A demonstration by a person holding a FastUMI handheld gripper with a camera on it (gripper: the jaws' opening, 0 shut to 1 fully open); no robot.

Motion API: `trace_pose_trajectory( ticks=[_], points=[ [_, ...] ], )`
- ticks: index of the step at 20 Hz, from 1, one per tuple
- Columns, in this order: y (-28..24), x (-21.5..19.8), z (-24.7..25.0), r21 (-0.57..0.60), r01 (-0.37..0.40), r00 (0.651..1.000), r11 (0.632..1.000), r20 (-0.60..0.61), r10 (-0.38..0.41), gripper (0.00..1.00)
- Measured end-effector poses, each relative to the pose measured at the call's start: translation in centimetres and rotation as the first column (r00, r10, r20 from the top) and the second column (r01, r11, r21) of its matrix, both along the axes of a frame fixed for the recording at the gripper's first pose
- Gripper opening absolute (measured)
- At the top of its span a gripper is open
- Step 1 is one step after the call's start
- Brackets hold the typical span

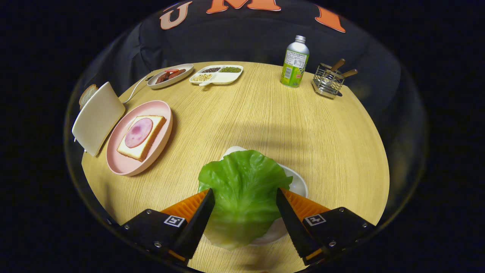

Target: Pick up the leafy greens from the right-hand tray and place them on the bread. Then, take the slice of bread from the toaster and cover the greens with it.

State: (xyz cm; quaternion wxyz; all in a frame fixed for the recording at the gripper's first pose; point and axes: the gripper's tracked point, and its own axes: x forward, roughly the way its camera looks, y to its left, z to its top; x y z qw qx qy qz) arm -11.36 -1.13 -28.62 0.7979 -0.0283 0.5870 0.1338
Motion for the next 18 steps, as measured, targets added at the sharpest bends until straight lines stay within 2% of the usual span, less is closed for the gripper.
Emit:
trace_pose_trajectory(
  ticks=[4, 6, 8, 9, 11, 13, 15, 18],
  points=[
    [0.2, 0.1, -0.4, 0.0, 0.003, 1.0, 1.0, 0.008, -0.003, 0.92],
    [0.4, 0.0, -0.3, -0.001, 0.005, 1.0, 1.0, 0.006, -0.005, 0.81],
    [0.6, 0.0, -0.3, -0.003, 0.006, 1.0, 1.0, 0.005, -0.006, 0.64],
    [0.7, -0.1, -0.2, -0.004, 0.009, 1.0, 1.0, 0.003, -0.009, 0.48],
    [0.7, 0.1, -0.3, -0.004, 0.024, 1.0, 1.0, 0.006, -0.024, 0.25],
    [0.7, 0.2, -0.3, 0.011, 0.053, 0.999, 0.999, 0.0, -0.053, 0.15],
    [1.2, 0.2, 0.2, 0.055, 0.081, 0.997, 0.995, -0.008, -0.08, 0.1],
    [1.7, 0.9, 1.5, 0.101, 0.102, 0.994, 0.99, 0.023, -0.104, 0.09]
  ],
)
